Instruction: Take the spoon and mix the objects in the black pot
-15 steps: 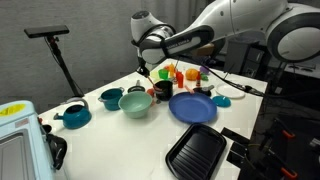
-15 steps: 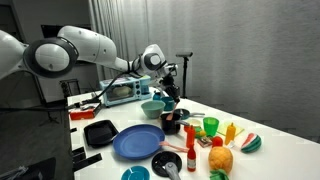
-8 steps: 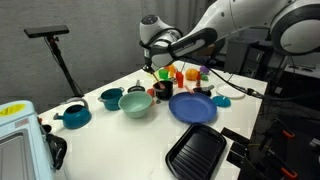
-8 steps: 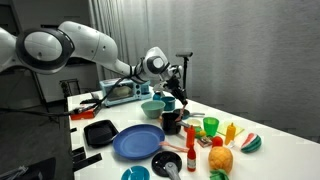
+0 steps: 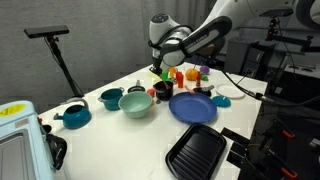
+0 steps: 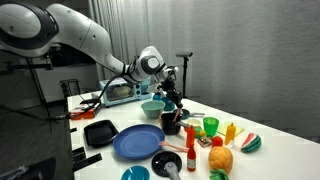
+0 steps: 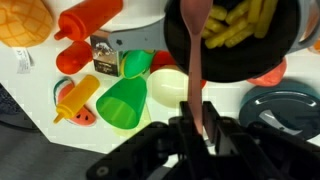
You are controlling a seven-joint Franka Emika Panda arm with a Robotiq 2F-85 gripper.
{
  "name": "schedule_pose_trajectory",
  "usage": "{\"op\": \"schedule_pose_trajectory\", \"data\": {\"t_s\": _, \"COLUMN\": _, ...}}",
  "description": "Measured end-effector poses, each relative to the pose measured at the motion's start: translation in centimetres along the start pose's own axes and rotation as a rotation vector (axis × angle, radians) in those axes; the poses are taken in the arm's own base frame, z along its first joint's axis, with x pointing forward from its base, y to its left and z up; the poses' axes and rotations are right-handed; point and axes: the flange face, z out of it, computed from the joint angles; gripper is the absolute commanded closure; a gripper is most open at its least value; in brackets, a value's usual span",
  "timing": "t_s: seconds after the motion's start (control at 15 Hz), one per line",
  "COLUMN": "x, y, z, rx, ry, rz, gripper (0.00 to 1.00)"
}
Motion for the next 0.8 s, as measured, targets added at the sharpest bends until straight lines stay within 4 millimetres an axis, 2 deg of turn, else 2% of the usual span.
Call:
{"op": "schedule_pose_trajectory", "data": {"t_s": 0.33, "x": -2.1, "y": -2.1, "z": -2.1, "rx": 0.069, "ry": 0.000, "rz": -0.025, "gripper": 0.96}}
{"op": "schedule_pose_trajectory", "data": {"t_s": 0.8, "x": -1.3, "y": -3.3, "z": -3.6, "rx": 0.105, "ry": 0.093, "rz": 0.010, "gripper": 0.96}}
